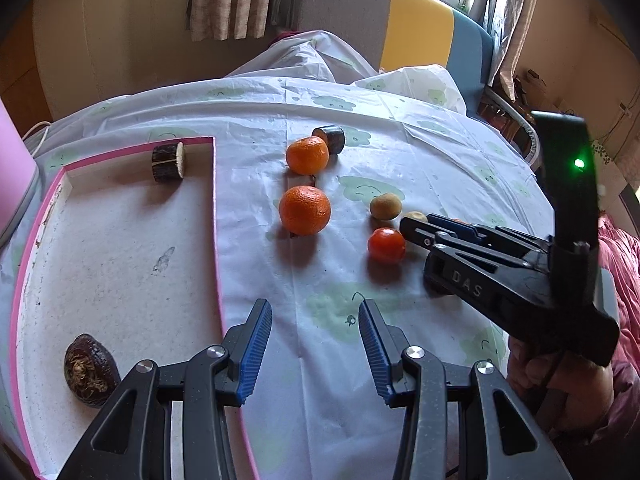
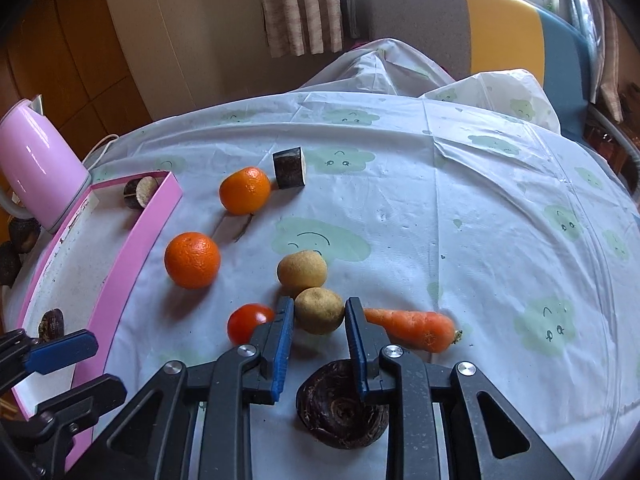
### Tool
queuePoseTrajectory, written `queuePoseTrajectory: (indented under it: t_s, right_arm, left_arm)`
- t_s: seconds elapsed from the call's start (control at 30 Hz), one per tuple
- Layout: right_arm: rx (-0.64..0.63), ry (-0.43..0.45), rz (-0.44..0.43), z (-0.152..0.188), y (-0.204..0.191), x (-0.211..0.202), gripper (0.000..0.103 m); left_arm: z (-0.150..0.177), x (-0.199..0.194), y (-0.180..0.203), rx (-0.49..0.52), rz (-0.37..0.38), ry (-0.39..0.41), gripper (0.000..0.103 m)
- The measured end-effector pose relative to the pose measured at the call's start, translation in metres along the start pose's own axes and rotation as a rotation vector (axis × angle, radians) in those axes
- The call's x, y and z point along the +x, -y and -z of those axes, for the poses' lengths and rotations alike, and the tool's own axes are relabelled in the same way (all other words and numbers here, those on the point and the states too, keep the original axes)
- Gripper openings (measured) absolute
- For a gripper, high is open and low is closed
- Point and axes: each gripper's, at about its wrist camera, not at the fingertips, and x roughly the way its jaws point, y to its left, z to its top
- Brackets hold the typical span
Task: Organize fruits
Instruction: 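Grasp the yellow potato with the right tool while the left tool grasps the red tomato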
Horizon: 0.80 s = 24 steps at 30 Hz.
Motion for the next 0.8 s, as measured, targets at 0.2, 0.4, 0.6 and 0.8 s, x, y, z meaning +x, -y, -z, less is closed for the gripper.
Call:
queuePoseTrajectory:
  t_s: [0.2, 0.4, 0.6, 0.8]
  right_arm:
    - [0.051, 0.038, -0.009, 0.004, 0.018, -0.017, 0.026]
    - [0.112, 0.087, 0.011, 0.011, 0.042, -0.032, 0.026]
    - [0.137, 0.090, 0.039, 0.021, 0.059, -0.039, 0.026]
    - [0.184, 0.052, 0.071, 0.037, 0.079, -0.034, 0.026]
  left_arm:
    - [-0.009, 0.015, 0.009, 0.003, 0.030, -0.019, 0.046]
    - [-0.021, 0.027, 0.023, 0.005, 0.067, -0.030, 0.046]
    - [-0.033, 0.043, 0.039, 0.030, 0.072, -0.036, 0.046]
    - [-0.038, 0.063, 0.043, 0.025, 0.055, -0.065, 0.046]
